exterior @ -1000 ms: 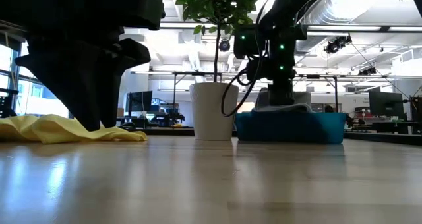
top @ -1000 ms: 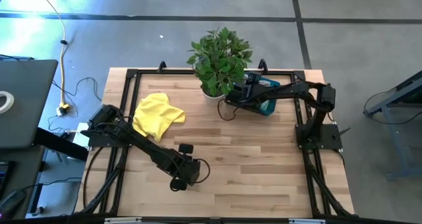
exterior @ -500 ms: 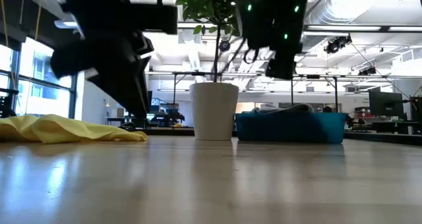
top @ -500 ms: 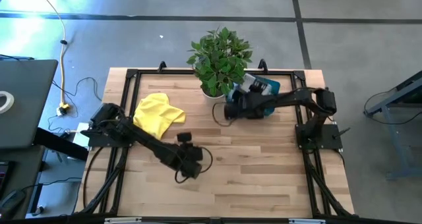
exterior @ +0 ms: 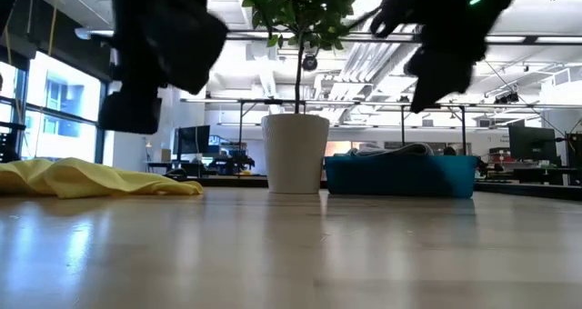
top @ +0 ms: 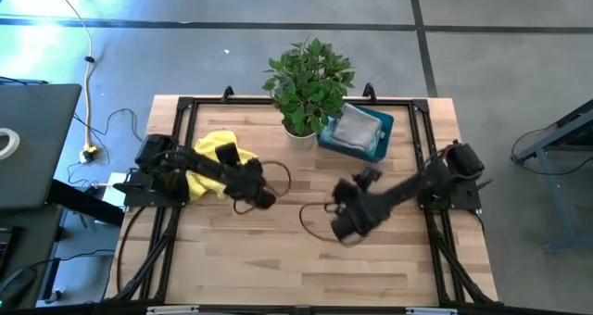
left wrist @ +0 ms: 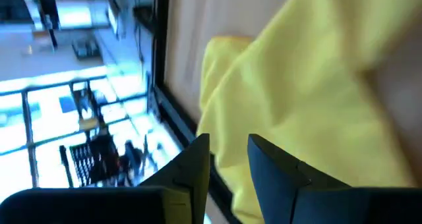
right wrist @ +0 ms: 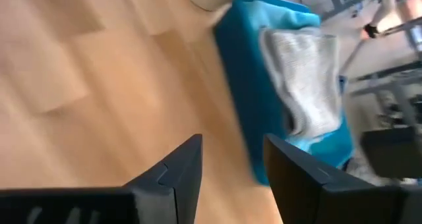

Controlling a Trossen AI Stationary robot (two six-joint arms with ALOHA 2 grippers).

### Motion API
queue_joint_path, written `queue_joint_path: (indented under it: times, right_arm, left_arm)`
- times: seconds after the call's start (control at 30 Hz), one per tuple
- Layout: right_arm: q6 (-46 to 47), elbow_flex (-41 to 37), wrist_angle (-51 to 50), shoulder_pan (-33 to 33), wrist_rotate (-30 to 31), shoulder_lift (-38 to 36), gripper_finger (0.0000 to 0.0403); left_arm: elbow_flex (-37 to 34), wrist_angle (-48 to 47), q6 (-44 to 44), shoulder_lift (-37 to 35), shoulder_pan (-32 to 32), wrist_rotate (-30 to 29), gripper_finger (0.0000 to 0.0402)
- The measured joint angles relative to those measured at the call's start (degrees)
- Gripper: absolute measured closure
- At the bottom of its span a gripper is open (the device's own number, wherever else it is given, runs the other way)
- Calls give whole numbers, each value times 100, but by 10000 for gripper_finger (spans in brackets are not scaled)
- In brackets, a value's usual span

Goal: Fold microfiber towels
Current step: Fold the yellow towel

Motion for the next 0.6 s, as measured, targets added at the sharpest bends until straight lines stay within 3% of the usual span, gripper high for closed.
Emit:
queue_joint_path:
  times: [0.1, 0.27, 0.47, 0.6]
  right_arm:
    - [713, -92, 142, 506, 6, 0, 250]
    - [1509, -257, 400, 1172, 129, 2, 250]
    - [1560, -609, 787, 1606, 346, 0, 250]
    - [1558, -921, 1302, 1669, 407, 0, 250]
  left_arm:
    - [-381, 79, 365, -126, 448, 46, 313]
    - [-1244, 575, 1201, -477, 1196, 615, 324]
    - [-2289, 2115, 2321, -1636, 1912, 1796, 328]
    - [-2879, 2990, 2215, -2367, 2229, 2314, 328]
